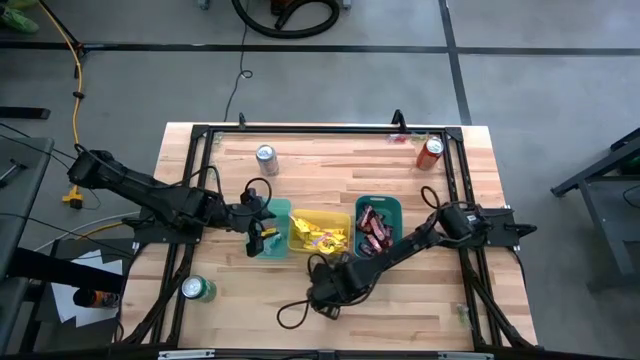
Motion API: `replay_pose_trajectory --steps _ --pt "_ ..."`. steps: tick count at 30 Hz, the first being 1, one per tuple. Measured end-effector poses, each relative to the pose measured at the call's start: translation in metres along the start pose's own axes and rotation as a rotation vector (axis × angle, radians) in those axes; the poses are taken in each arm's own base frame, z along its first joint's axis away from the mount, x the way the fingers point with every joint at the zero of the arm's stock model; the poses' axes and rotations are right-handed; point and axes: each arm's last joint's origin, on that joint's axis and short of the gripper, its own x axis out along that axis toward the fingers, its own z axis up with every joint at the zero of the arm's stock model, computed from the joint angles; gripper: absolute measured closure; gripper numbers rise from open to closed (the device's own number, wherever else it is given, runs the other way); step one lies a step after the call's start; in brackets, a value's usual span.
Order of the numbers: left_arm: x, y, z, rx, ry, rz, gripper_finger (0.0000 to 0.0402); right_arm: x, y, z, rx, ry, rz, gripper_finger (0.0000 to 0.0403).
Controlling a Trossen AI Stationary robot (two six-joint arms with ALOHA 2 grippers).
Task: Sort candy
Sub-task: Put the orange gummy into the green bin
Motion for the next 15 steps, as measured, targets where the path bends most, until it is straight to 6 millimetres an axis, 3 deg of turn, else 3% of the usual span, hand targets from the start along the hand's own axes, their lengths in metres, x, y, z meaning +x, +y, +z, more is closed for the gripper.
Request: replay_pose_trajectory --steps 10,12,15 --pt "0.0 0.0 0.0 -0.003 -0.007 0.017 0.0174 0.021 -0.008 -0.012 0.003 0.031 0.01 0.02" --pt "0.0 0.001 0.0 -0.003 -0.013 0.028 0.0174 0.021 -0.008 -0.012 0.016 0.022 0.0 0.0223" --pt "-0.001 0.001 0.002 -0.01 -0.033 0.025 0.0174 0.018 -0.006 -0.009 0.002 0.016 0.0 0.0297"
